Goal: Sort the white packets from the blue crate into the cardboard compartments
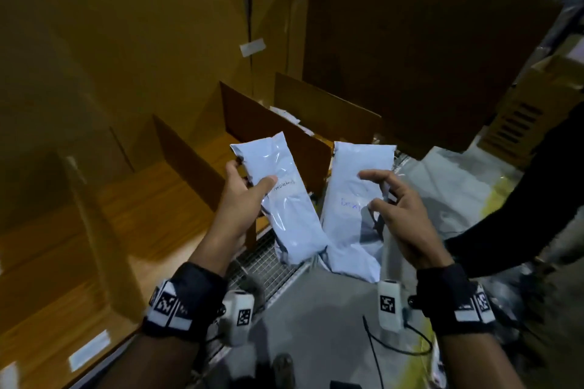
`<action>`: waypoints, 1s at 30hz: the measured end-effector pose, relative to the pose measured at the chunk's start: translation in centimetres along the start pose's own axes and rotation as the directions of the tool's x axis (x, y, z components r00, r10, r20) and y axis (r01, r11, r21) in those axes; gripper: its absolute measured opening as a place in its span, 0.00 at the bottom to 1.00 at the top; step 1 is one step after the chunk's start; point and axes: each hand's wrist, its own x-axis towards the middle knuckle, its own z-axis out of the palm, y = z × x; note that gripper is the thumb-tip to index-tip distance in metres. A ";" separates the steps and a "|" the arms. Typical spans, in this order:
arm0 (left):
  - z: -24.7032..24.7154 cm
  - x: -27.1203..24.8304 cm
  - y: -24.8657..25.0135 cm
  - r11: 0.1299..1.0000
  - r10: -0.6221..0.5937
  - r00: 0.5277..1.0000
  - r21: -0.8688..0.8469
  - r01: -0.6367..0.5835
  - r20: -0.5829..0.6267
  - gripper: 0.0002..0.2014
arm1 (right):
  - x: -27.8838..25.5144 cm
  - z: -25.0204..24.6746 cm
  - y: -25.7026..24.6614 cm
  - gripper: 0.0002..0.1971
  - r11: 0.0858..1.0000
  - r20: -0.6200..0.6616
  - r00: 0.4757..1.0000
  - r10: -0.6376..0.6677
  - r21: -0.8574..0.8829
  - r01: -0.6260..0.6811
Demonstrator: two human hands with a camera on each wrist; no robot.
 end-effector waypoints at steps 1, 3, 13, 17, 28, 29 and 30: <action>0.3 0.9 0.4 1.000 -0.006 1.000 0.001 0.006 -0.017 0.36 | 0.9 -0.1 -0.3 0.30 1.000 0.000 1.000 0.007 -0.017 -0.007; 1.3 5.4 1.5 0.999 -0.028 0.998 -0.018 0.027 -0.049 0.38 | 5.7 -0.3 -0.8 0.30 0.999 0.029 1.000 0.007 -0.041 -0.006; 0.9 23.2 11.0 0.991 0.005 0.989 0.136 0.015 -0.149 0.43 | 28.2 -0.1 -5.4 0.30 0.986 0.251 0.967 -0.036 -0.146 0.074; -0.3 29.3 13.4 0.986 -0.008 0.969 0.162 0.049 -0.246 0.41 | 36.9 0.5 -7.2 0.29 0.965 0.334 0.941 -0.049 -0.227 0.131; -3.7 41.9 9.3 0.958 -0.065 0.731 0.162 0.236 -0.679 0.47 | 59.4 10.5 -2.3 0.27 0.870 0.648 0.758 0.068 -0.410 0.273; -3.9 42.4 8.5 0.943 -0.091 0.714 0.171 0.287 -0.695 0.50 | 60.6 11.5 -1.2 0.27 0.862 0.677 0.732 0.081 -0.416 0.289; -4.2 43.0 7.4 0.924 -0.121 0.684 0.171 0.343 -0.720 0.52 | 61.6 12.5 -0.2 0.27 0.856 0.701 0.708 0.093 -0.419 0.302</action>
